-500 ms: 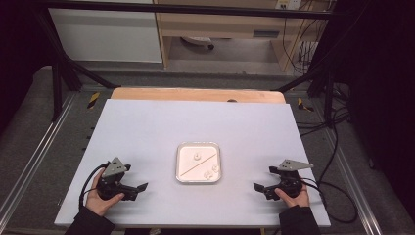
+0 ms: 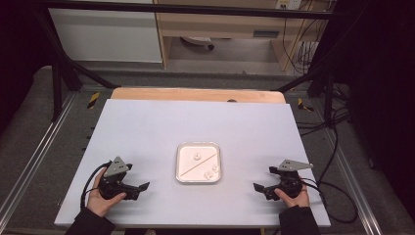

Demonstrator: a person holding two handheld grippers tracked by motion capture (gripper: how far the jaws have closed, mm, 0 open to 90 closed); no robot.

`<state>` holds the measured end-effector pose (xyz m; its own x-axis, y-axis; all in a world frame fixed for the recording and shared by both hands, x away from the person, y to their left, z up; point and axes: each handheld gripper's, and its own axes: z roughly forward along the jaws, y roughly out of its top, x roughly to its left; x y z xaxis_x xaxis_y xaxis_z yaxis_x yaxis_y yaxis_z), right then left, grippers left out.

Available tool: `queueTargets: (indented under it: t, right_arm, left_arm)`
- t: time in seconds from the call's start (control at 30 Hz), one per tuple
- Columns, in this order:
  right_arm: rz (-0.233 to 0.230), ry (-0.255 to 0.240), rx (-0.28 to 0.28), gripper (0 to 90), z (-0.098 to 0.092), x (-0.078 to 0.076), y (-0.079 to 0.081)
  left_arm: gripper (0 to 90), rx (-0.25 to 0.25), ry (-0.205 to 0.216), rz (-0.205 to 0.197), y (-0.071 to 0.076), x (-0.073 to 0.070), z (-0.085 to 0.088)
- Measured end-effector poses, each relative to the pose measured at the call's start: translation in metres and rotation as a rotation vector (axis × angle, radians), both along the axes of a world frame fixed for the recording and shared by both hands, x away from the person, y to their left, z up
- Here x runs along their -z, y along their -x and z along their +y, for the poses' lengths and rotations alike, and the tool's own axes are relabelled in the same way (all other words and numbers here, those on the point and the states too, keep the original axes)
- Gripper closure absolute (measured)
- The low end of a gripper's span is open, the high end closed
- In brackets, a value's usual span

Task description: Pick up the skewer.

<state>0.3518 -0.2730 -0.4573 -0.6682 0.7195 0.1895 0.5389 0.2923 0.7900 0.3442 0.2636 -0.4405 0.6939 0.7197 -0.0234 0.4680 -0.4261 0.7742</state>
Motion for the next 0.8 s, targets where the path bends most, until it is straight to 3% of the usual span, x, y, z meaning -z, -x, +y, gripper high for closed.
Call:
queueTargets:
  t: [0.8]
  right_arm:
    - [0.0,0.016,0.002,0.8,0.0,0.0,0.0]
  left_arm:
    - [4.3,0.024,-0.028,0.004,-0.005,-0.014,-0.027]
